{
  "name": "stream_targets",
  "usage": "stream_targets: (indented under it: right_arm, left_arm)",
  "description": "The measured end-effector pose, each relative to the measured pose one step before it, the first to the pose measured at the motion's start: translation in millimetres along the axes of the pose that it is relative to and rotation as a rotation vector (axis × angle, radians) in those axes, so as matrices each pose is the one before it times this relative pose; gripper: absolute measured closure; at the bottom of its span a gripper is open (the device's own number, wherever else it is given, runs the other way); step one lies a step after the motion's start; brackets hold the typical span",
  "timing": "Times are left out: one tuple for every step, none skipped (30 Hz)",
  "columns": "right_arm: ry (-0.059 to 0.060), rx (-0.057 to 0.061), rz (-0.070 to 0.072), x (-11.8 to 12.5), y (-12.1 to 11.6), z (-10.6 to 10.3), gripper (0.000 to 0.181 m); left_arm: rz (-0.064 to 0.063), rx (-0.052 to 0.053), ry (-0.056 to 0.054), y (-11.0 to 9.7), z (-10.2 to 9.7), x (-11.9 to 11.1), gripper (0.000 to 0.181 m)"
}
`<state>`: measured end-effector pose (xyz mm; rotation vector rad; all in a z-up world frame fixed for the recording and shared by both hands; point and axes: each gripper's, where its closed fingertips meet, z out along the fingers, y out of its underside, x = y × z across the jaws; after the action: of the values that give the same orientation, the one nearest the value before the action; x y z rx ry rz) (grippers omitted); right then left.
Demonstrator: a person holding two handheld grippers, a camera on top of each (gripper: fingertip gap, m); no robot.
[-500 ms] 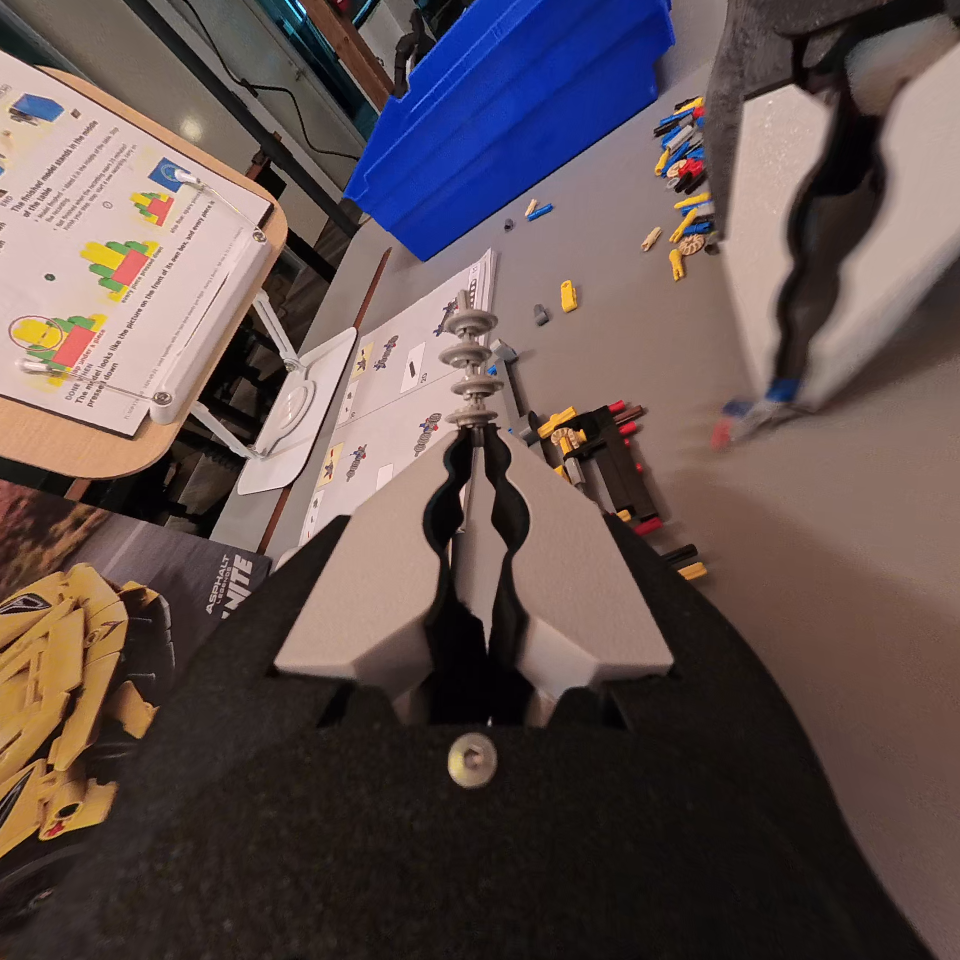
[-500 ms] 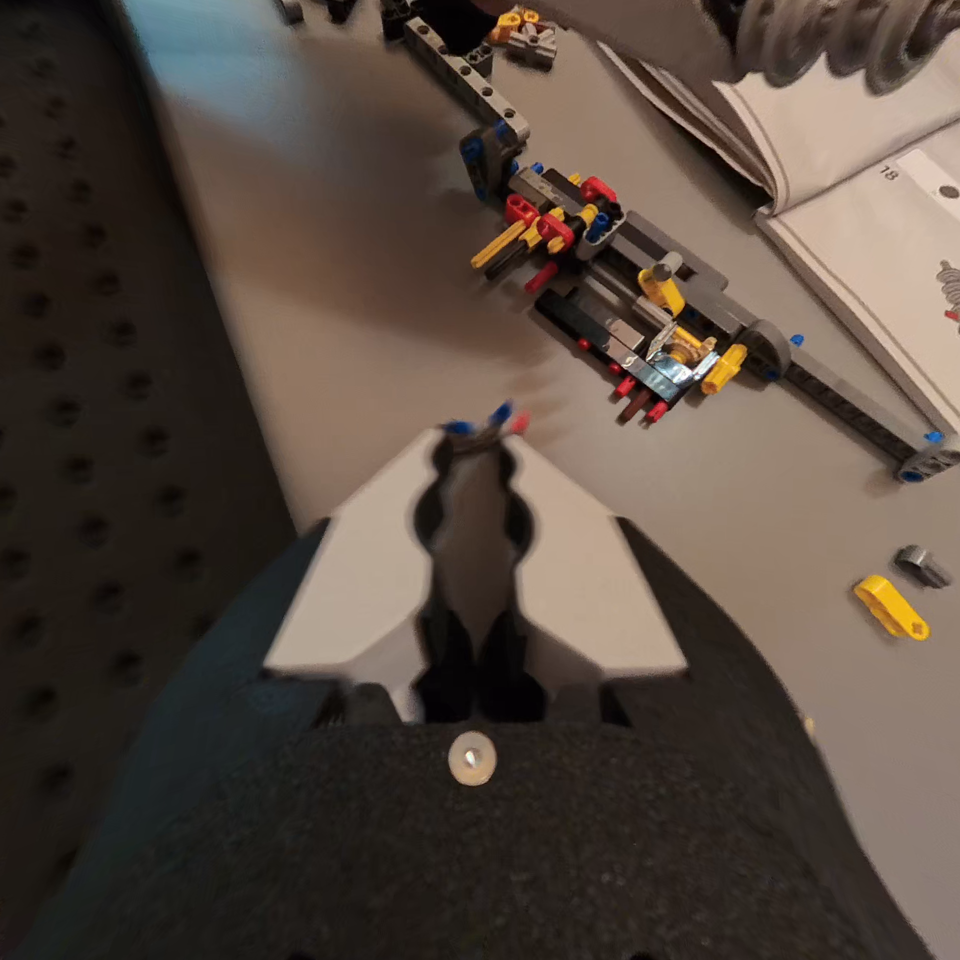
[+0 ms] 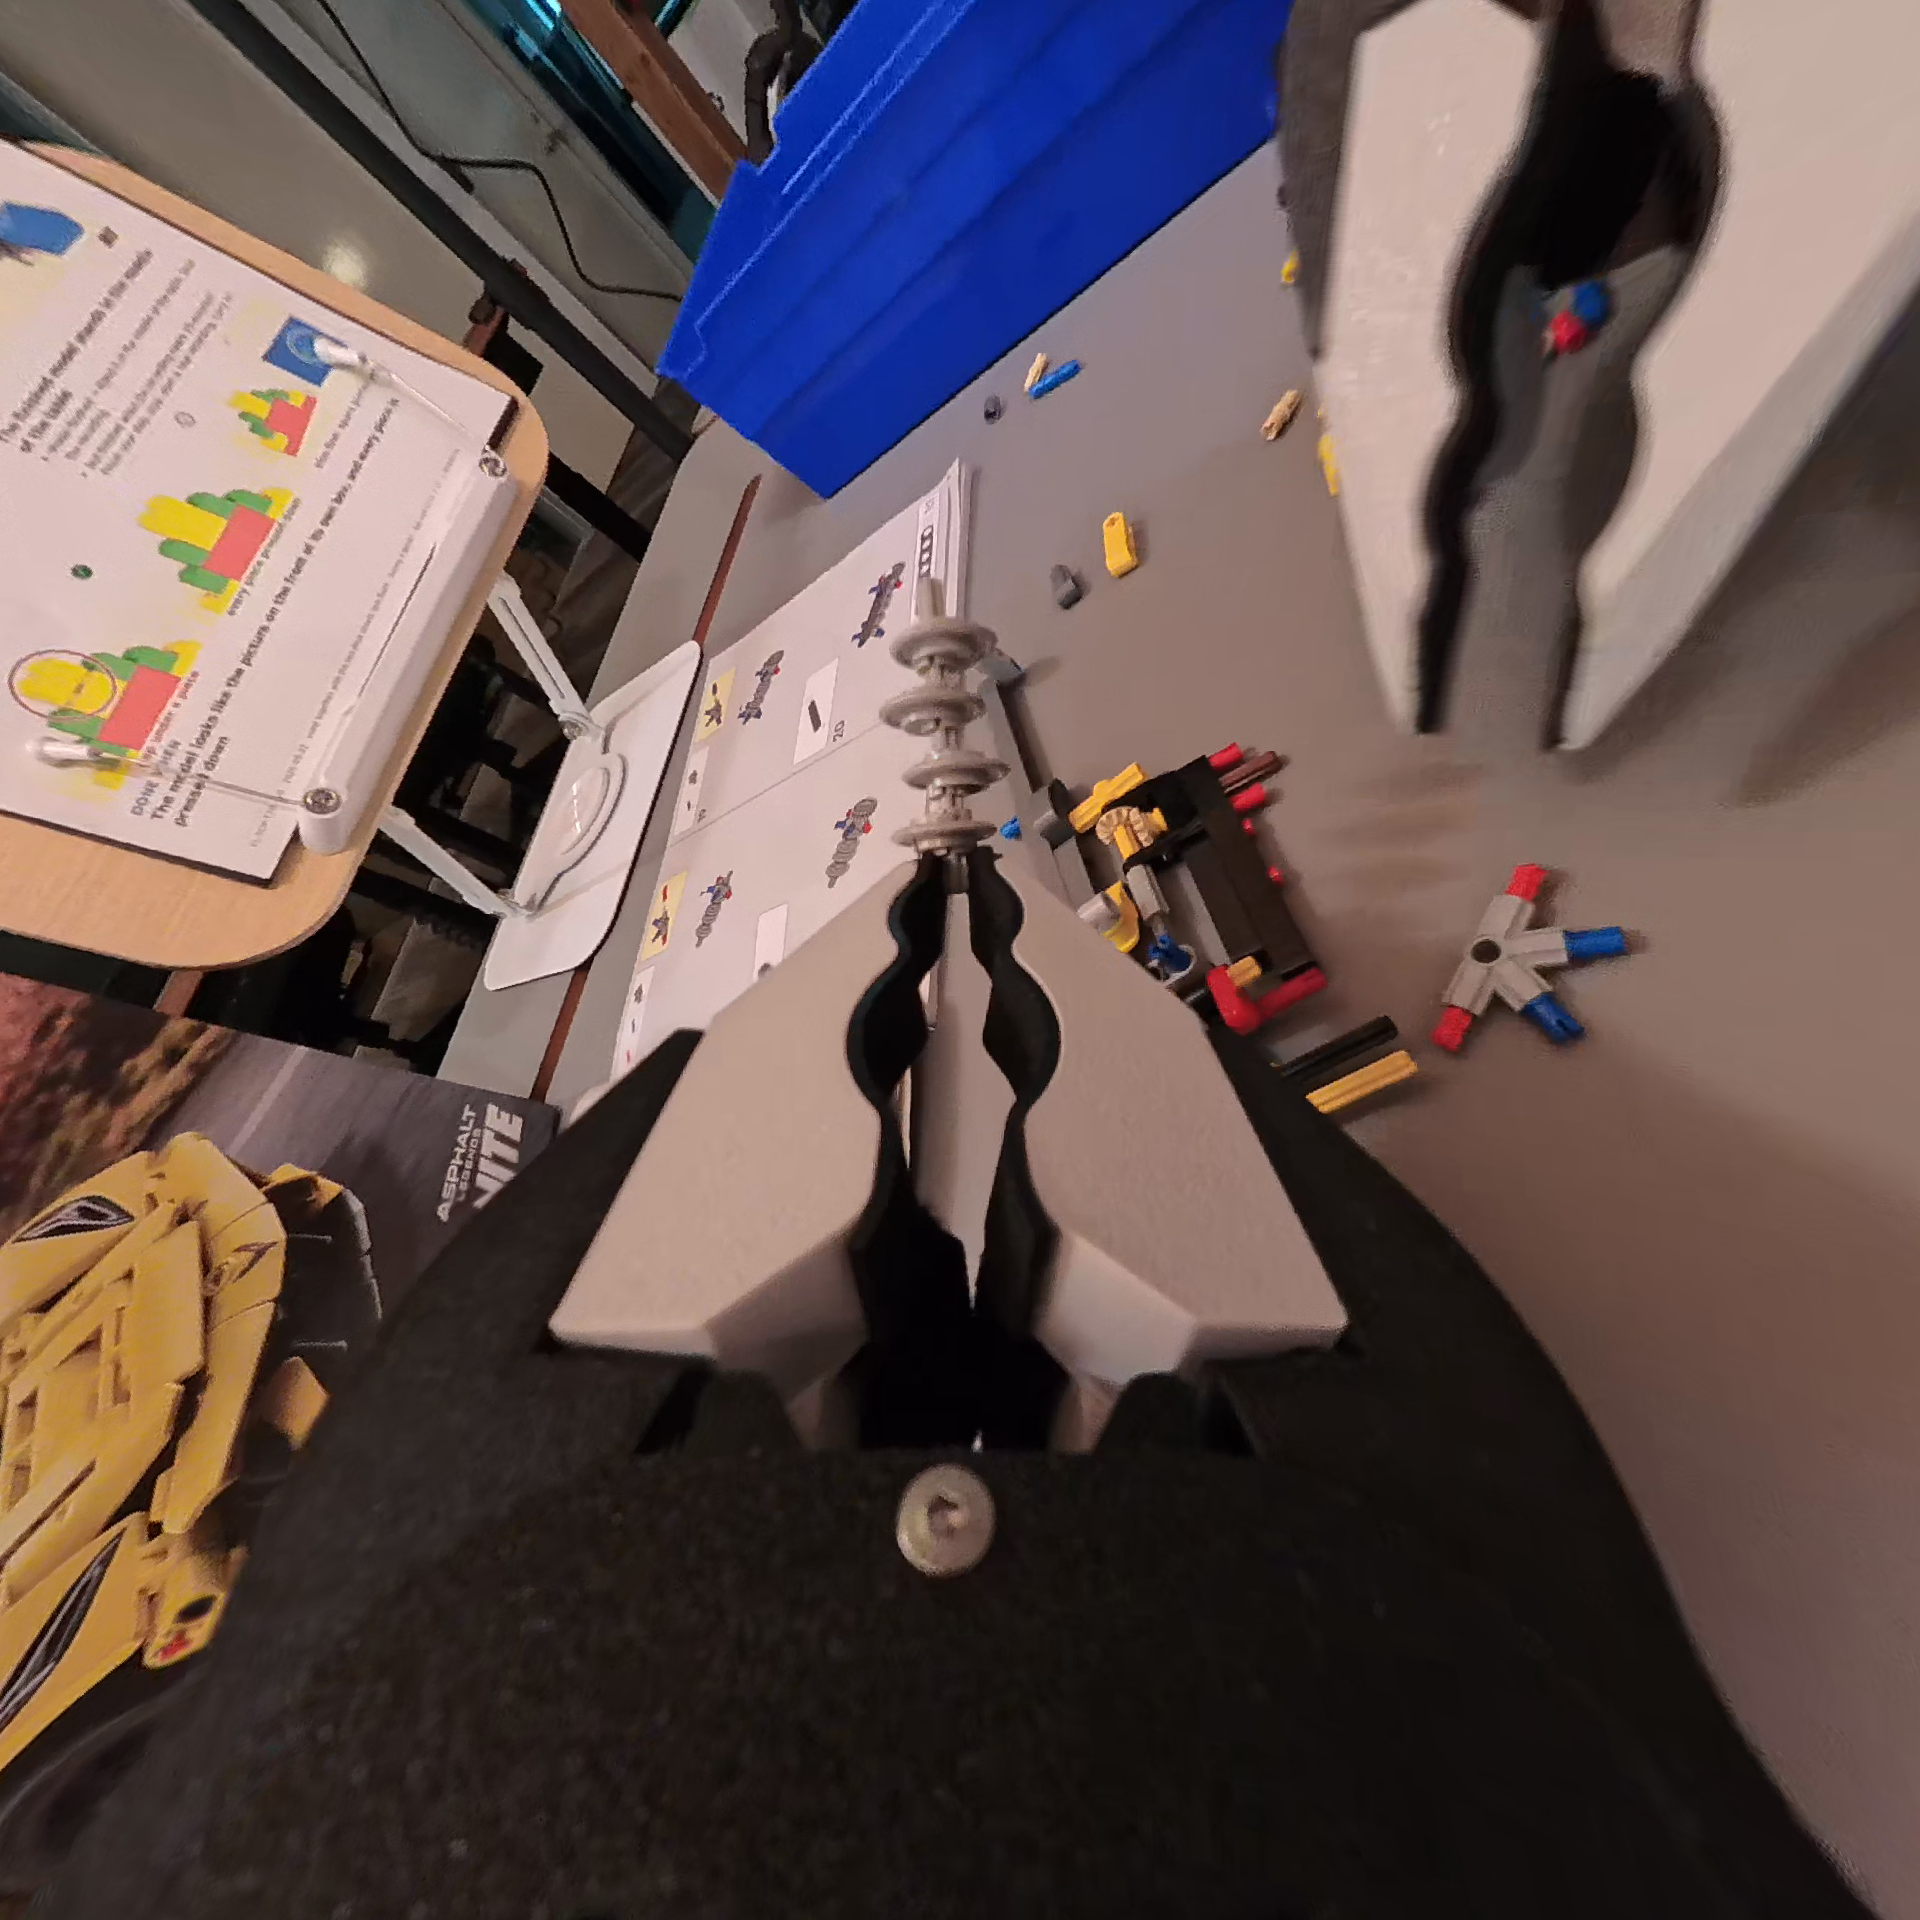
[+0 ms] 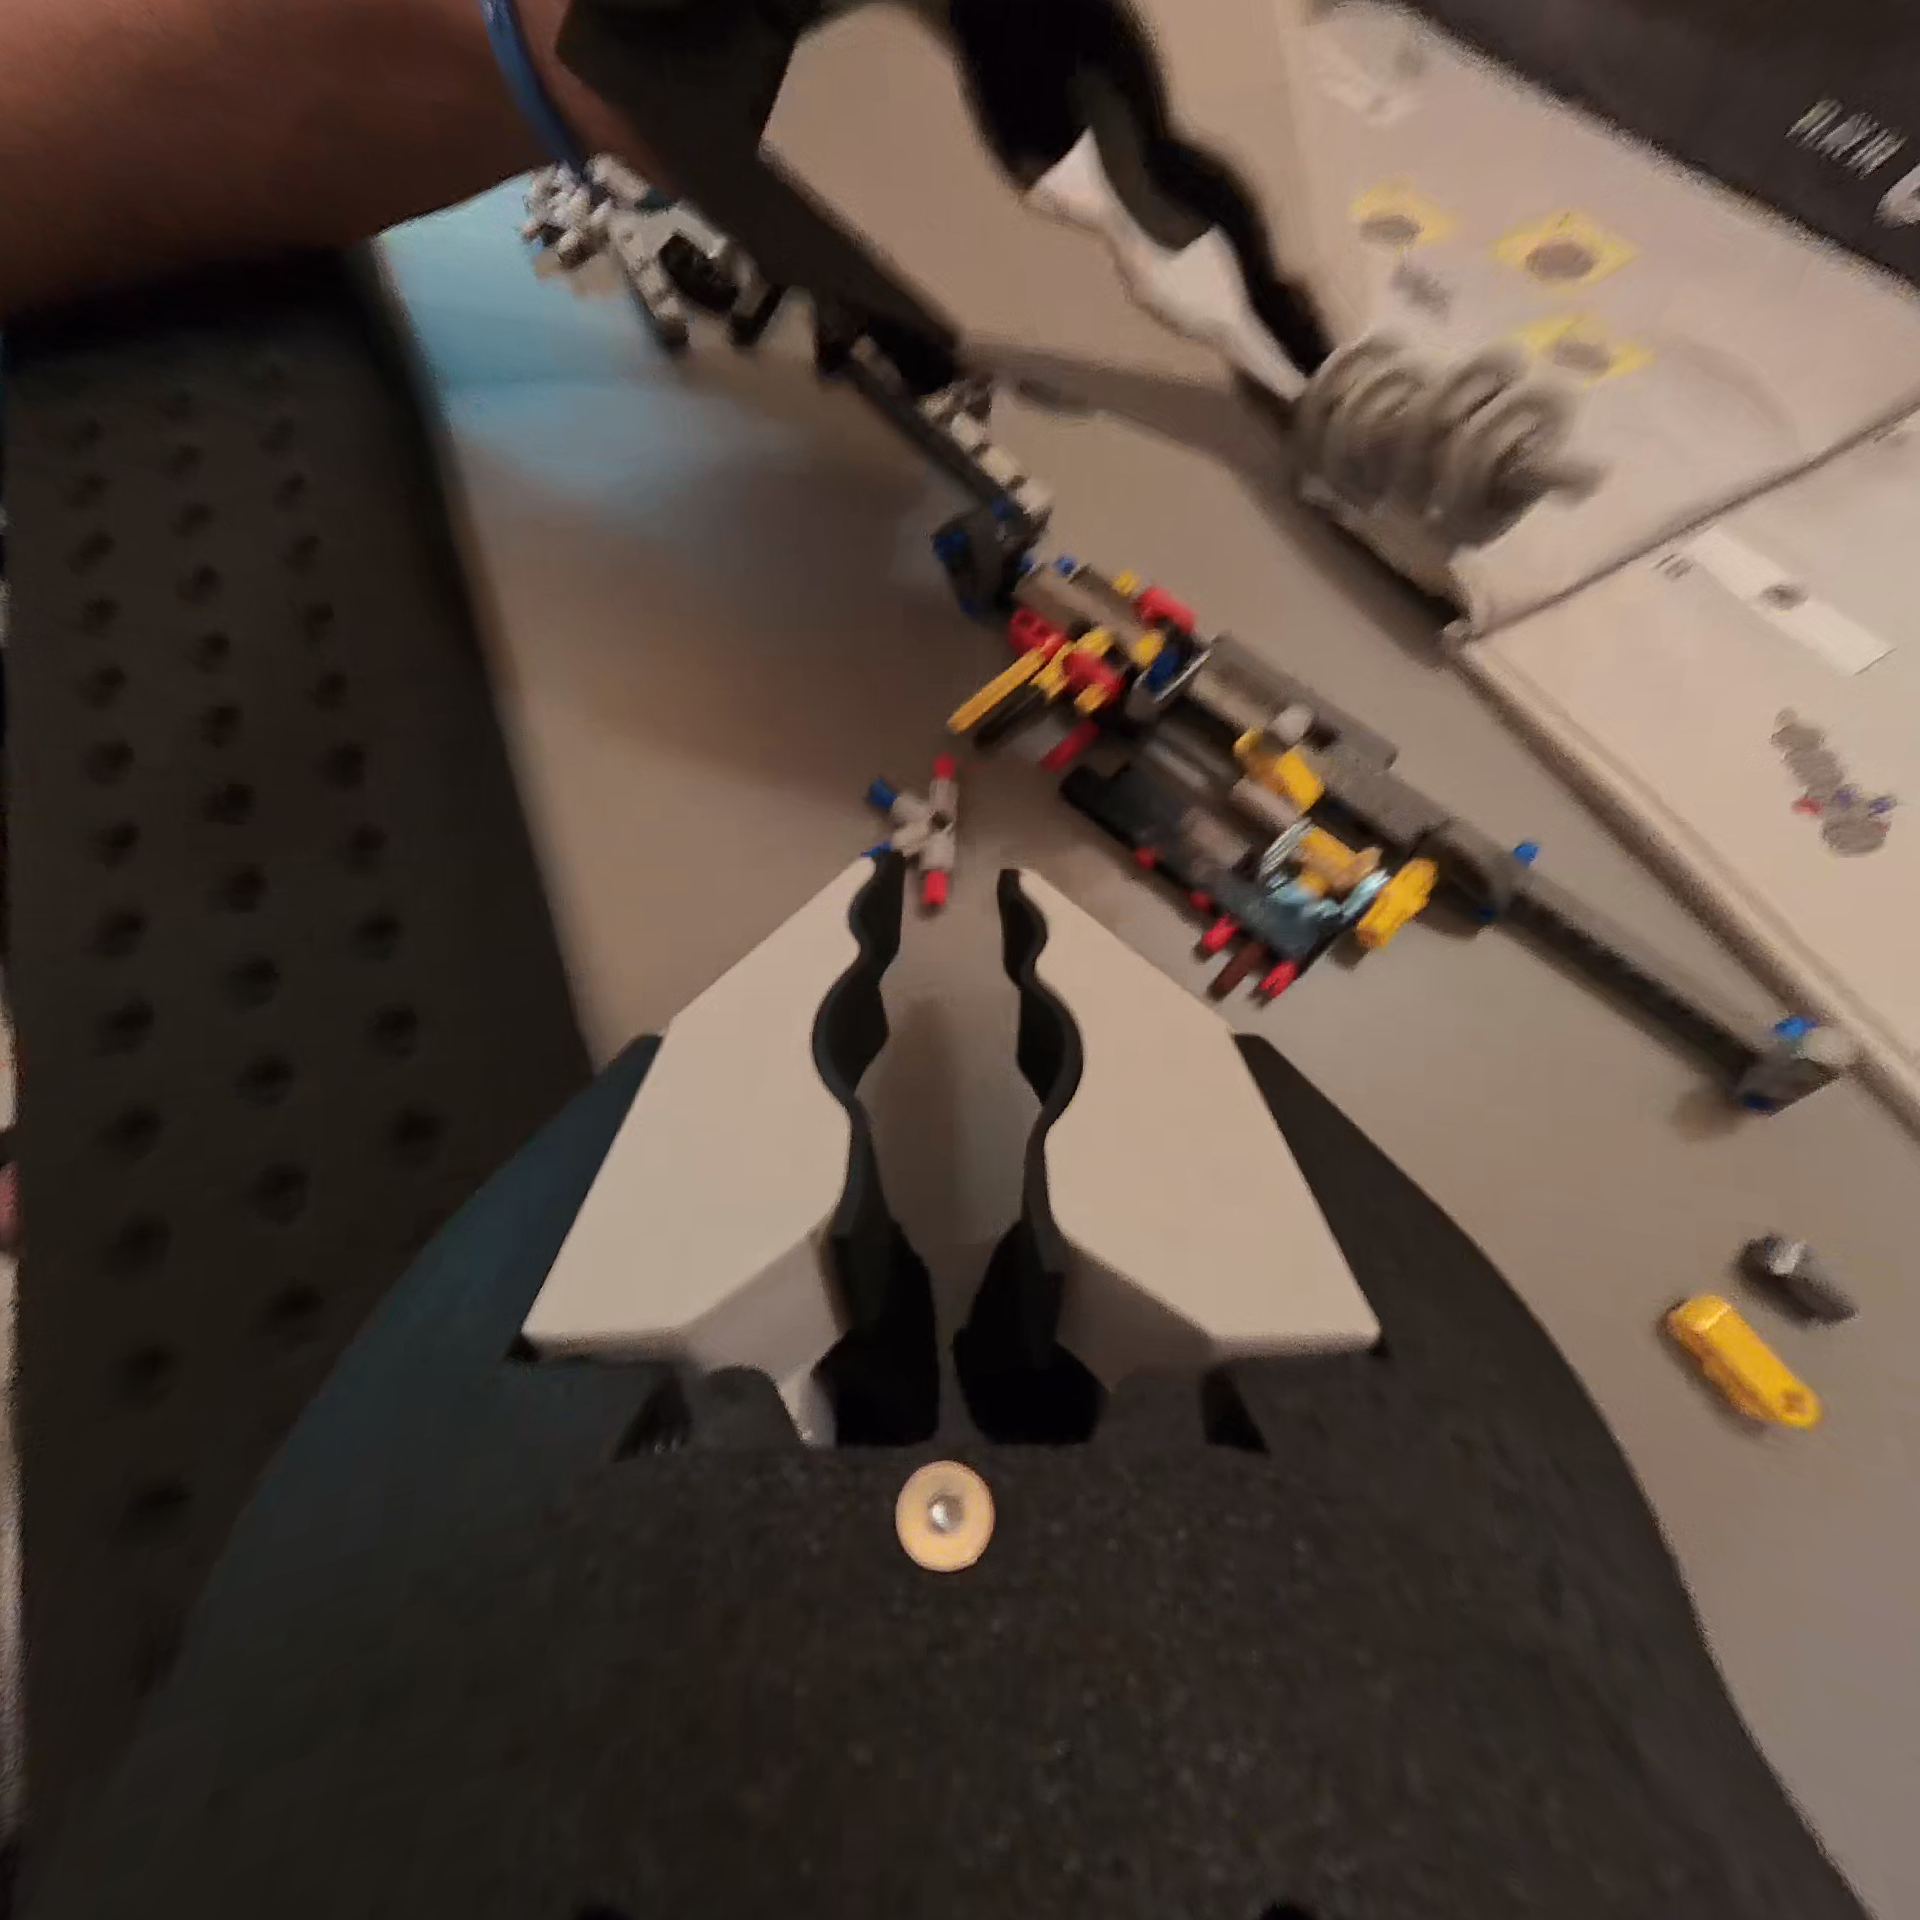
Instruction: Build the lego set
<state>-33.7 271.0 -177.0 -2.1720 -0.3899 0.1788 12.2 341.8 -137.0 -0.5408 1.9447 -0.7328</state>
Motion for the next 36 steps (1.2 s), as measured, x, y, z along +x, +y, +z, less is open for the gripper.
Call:
stream_targets:
  right_arm:
    - [0.0471, 0.0324, -0.0038, 9.49, -8.83, -1.92, 0.162]
    - [0.0558, 0.0384, 0.0061, 13.18, -9.23, -3.98, 0.162]
    - [0.0464, 0.0455, 0.0220, 13.80, -9.50, -4.76, 0.162]
    - [0.0087, 0.0325, 0.0336, 8.95, -6.94, -3.41, 0.162]
    - [-0.0540, -0.0168, 0.0281, -1.88, 0.27, -0.38, 0.161]
    - [-0.0871, -0.0677, 0.0145, -10.11, 8.09, 2.79, 0.156]
    - [-0.0686, -0.0828, -0.0093, -11.42, 10.91, 5.64, 0.152]
    - [-0.0325, -0.0702, -0.0349, -10.07, 9.71, 7.90, 0.151]
    - [0.0082, -0.0592, -0.0545, -5.60, 7.46, 8.34, 0.151]
    - [0.0208, -0.0526, -0.0517, -2.84, 5.81, 7.19, 0.153]
    - [0.0286, -0.0370, -0.0370, 1.25, 3.63, 5.16, 0.155]
    - [0.0025, -0.0166, -0.0133, 0.11, 1.43, 3.63, 0.159]
    - [-0.0324, -0.0036, 0.0083, -3.01, -0.15, 3.04, 0.162]
    - [-0.0361, 0.0066, 0.0139, -2.79, -1.26, 2.75, 0.163]
    - [-0.0195, 0.0047, 0.0096, -0.45, -0.77, 2.78, 0.165]
    - [-0.0109, -0.0075, -0.0002, -0.08, 0.80, 3.08, 0.165]
    - [-0.0008, -0.0151, -0.0089, 0.26, 1.56, 2.81, 0.166]
    - [0.0100, 0.0087, -0.0095, 0.86, -2.34, 1.02, 0.171]
    - [0.0109, -0.0060, -0.0041, 1.10, -0.09, 1.26, 0.174]
    - [0.0105, -0.0001, 0.0045, 1.41, -0.55, 0.33, 0.175]
    - [0.0021, 0.0005, 0.0105, 0.53, 0.23, -0.07, 0.175]
    - [-0.0013, 0.0045, 0.0142, -0.09, 0.42, -0.56, 0.175]
    - [0.0082, 0.0087, 0.0168, 0.96, 0.32, -1.34, 0.175]
    - [0.0071, 0.0187, 0.0211, 0.69, -0.49, -2.26, 0.175]
    - [-0.0109, 0.0302, 0.0295, -1.91, -1.99, -3.39, 0.175]
    - [-0.0156, 0.0431, 0.0417, -2.53, -4.11, -4.07, 0.175]
    - [-0.0152, 0.0490, 0.0518, -2.40, -5.27, -4.32, 0.176]
    - [-0.0202, 0.0500, 0.0572, -3.23, -5.87, -3.69, 0.176]
    - [-0.0229, 0.0473, 0.0590, -3.96, -5.52, -2.68, 0.176]
    - [-0.0289, 0.0370, 0.0618, -4.64, -4.03, -1.28, 0.176]
    - [-0.0346, 0.0235, 0.0564, -5.54, -1.88, -0.01, 0.175]
    - [-0.0343, 0.0166, 0.0520, -5.19, -1.01, 0.43, 0.176]
    - [-0.0335, 0.0229, 0.0496, -4.63, -2.37, 0.39, 0.176]
    - [-0.0340, 0.0267, 0.0489, -4.80, -3.66, 0.08, 0.176]
    - [-0.0445, 0.0363, 0.0452, -6.42, -5.23, -0.01, 0.176]
    - [-0.0484, 0.0330, 0.0420, -6.88, -4.71, 0.52, 0.176]
  left_arm:
    - [0.0062, 0.0033, -0.0004, -0.66, -0.94, 0.56, 0.179]
    - [0.0065, -0.0054, -0.0010, 0.74, -0.29, 0.46, 0.179]
    - [0.0111, -0.0100, 0.0010, 1.73, 0.26, 0.78, 0.178]
    - [0.0134, -0.0124, 0.0037, 2.46, 0.22, 1.43, 0.179]
    - [0.0081, -0.0153, 0.0024, 3.21, -0.10, 1.32, 0.179]
    - [-0.0007, -0.0179, 0.0032, 3.80, -1.14, 1.42, 0.179]
    - [-0.0070, -0.0215, 0.0056, 4.25, -2.75, 2.17, 0.178]
    - [-0.0087, -0.0199, 0.0090, 4.00, -4.80, 3.80, 0.179]
    - [-0.0045, -0.0174, 0.0156, 3.57, -6.67, 6.38, 0.179]
    - [-0.0025, -0.0297, 0.0278, 5.19, -7.75, 9.33, 0.179]
    - [-0.0043, -0.0443, 0.0351, 6.41, -8.40, 11.46, 0.179]
    - [-0.0088, -0.0378, 0.0384, 5.19, -8.58, 12.97, 0.179]
    - [-0.0133, -0.0276, 0.0394, 4.24, -7.89, 13.99, 0.179]
    - [-0.0165, -0.0224, 0.0325, 4.01, -6.35, 13.20, 0.179]
    - [-0.0166, -0.0158, 0.0282, 3.05, -4.69, 12.30, 0.178]
    - [-0.0095, -0.0131, 0.0191, 2.64, -2.86, 10.38, 0.178]
    - [-0.0018, -0.0175, 0.0092, 2.96, -1.34, 7.50, 0.178]
    - [0.0016, -0.0227, 0.0026, 3.53, 0.22, 5.12, 0.178]
    - [0.0033, -0.0261, -0.0030, 3.61, 1.28, 2.97, 0.178]
    - [0.0042, -0.0144, -0.0167, 1.27, 1.31, 0.11, 0.178]
    - [0.0064, -0.0049, -0.0134, -0.45, 0.78, 0.08, 0.178]
    - [0.0002, -0.0040, -0.0099, -0.35, 0.26, -0.07, 0.178]
    - [-0.0054, -0.0072, -0.0052, 0.15, -0.01, -0.05, 0.178]
    - [-0.0061, -0.0071, -0.0001, 0.22, -0.54, 0.41, 0.176]
    - [-0.0078, -0.0054, -0.0006, 0.26, -0.61, 0.06, 0.174]
    - [-0.0103, -0.0039, -0.0024, 0.15, -0.99, -0.61, 0.171]
    - [-0.0115, -0.0012, 0.0004, 0.15, -1.25, -0.26, 0.167]
    - [-0.0096, 0.0003, 0.0015, 0.22, -1.48, -0.01, 0.164]
    - [-0.0051, 0.0021, -0.0005, 0.04, -1.44, 0.10, 0.163]
    - [0.0004, 0.0025, -0.0022, 0.01, -1.05, 0.37, 0.163]
    - [0.0026, 0.0004, -0.0007, 0.13, -0.87, 0.94, 0.162]
    - [0.0000, -0.0032, -0.0031, 0.14, -0.93, 0.36, 0.161]
    - [-0.0032, -0.0005, -0.0095, -1.44, -2.05, -1.07, 0.159]
    - [-0.0062, 0.0158, -0.0207, -5.20, -4.02, -3.34, 0.158]
    - [-0.0127, 0.0372, -0.0297, -9.62, -5.47, -5.44, 0.159]
    - [-0.0246, 0.0560, -0.0374, -13.77, -5.98, -7.29, 0.159]
